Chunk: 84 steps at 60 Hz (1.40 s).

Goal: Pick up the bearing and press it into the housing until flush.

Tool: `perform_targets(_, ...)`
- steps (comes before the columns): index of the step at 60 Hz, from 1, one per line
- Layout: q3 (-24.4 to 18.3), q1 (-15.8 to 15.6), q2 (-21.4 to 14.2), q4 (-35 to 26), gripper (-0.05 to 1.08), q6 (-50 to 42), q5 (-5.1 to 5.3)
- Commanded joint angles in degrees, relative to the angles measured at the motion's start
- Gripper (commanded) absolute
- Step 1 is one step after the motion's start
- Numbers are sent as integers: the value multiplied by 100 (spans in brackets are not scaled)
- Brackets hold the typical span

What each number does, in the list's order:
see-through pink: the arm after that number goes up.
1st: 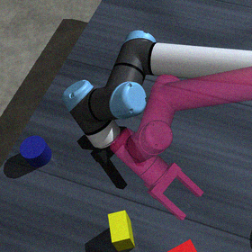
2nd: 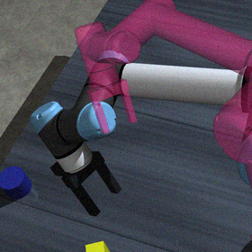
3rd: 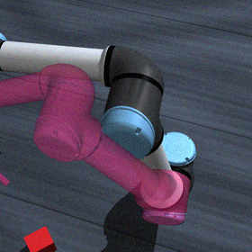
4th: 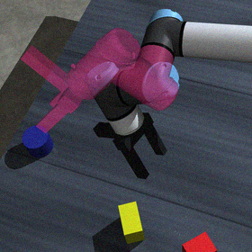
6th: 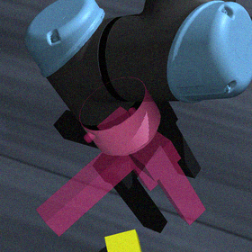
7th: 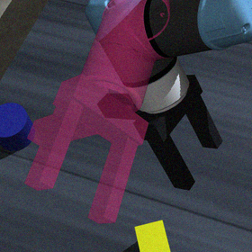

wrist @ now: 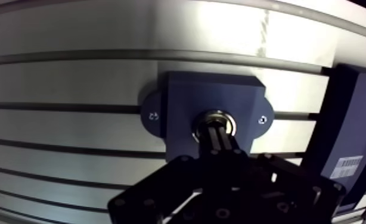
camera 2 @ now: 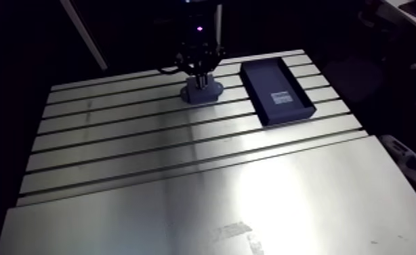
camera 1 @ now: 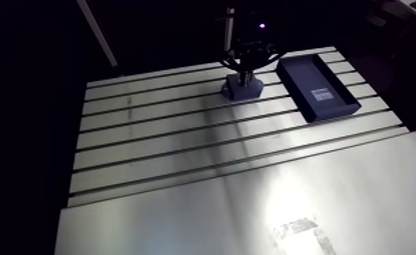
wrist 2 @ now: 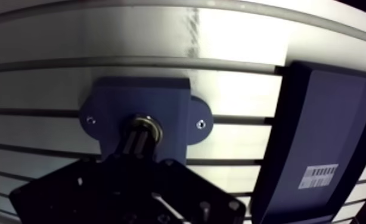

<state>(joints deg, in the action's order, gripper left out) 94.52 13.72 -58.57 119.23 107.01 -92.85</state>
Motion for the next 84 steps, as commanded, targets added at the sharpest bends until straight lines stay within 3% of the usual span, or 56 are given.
perform_targets(1, 0, 0, 1, 0, 108, 0, 1)
perform_targets(56, -8, 0, 44, 0, 108, 0, 7)
perform_targets(84, -88, -26, -102, -35, 108, 9, 17)
